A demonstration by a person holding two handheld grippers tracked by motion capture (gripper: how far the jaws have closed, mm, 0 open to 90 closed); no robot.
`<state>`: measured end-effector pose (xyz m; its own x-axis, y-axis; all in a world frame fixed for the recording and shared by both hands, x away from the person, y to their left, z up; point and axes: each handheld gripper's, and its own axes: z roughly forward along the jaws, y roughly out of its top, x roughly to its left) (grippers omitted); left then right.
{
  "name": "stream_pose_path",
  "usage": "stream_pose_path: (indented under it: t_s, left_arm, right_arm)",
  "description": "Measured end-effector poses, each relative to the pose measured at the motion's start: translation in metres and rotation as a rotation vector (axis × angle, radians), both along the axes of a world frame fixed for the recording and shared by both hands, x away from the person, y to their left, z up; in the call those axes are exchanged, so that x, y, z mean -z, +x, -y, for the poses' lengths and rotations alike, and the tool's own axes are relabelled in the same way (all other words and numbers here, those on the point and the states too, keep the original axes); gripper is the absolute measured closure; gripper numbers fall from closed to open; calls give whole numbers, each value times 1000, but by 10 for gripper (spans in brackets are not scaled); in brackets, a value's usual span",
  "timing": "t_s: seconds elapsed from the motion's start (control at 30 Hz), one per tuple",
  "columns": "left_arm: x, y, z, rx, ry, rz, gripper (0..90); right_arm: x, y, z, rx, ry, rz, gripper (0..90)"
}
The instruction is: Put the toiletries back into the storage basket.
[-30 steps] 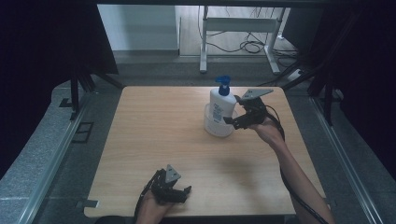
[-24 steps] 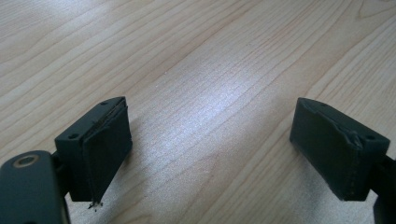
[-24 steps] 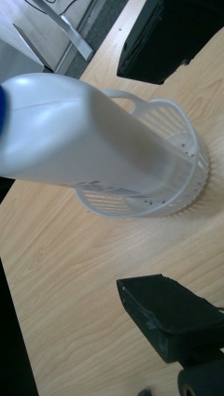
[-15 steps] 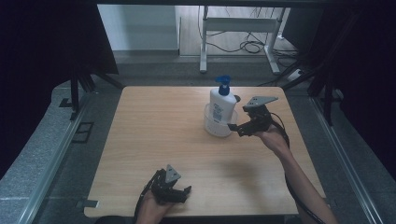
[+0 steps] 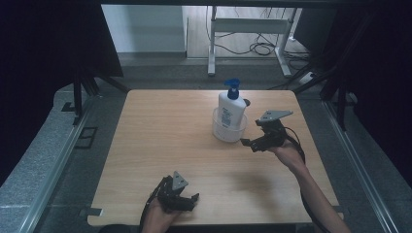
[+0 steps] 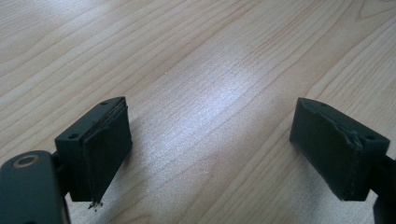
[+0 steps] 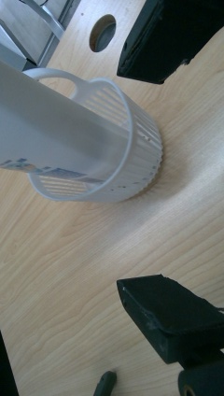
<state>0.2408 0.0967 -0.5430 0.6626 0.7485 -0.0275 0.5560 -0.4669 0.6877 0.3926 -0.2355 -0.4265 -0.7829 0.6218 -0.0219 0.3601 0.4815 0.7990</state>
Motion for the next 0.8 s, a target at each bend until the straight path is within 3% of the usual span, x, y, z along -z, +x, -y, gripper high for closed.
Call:
stream_pose_path:
  t_s: [0.4, 0.8]
  left_arm:
    - [0, 0, 0, -1, -1, 0, 120]
    - [0, 0, 0, -1, 0, 0, 121]
  right_arm:
    - [13, -16, 8, 1, 10, -25, 13]
    - [31, -34, 22, 26, -16, -36, 13]
